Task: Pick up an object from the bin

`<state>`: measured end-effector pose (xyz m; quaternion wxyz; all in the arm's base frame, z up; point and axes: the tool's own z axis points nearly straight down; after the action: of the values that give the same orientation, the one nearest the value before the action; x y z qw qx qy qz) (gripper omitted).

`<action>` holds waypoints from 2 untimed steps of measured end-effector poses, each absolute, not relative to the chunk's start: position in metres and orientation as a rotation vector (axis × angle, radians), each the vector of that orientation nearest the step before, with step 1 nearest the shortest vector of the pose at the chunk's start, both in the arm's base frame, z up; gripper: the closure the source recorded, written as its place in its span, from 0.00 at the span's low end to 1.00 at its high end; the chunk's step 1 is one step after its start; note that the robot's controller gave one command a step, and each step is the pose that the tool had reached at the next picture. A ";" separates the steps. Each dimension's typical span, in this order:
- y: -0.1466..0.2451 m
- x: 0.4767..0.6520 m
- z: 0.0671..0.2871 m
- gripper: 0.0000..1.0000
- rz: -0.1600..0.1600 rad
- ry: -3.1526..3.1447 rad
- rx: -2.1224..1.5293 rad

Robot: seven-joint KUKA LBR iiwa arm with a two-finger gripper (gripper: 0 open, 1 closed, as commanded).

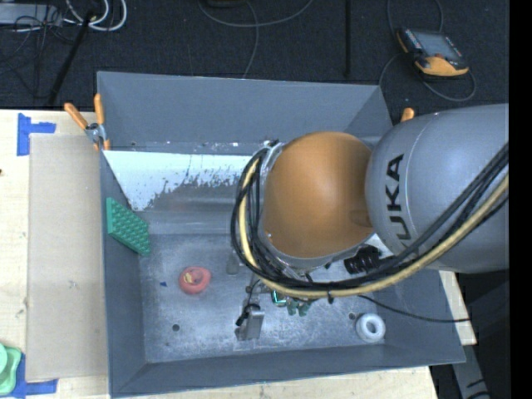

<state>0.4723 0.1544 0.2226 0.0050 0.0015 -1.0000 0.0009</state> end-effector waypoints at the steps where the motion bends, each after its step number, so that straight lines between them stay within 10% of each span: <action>1: 0.217 0.506 0.180 0.00 -0.001 -3.114 -0.391; 2: 0.174 0.566 0.068 0.00 0.002 -3.130 0.231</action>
Offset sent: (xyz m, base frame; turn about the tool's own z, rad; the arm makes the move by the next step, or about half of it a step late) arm 0.0341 0.0607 -0.0405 0.2560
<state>0.5663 0.1735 0.0679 0.0015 0.0737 -0.9973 0.0007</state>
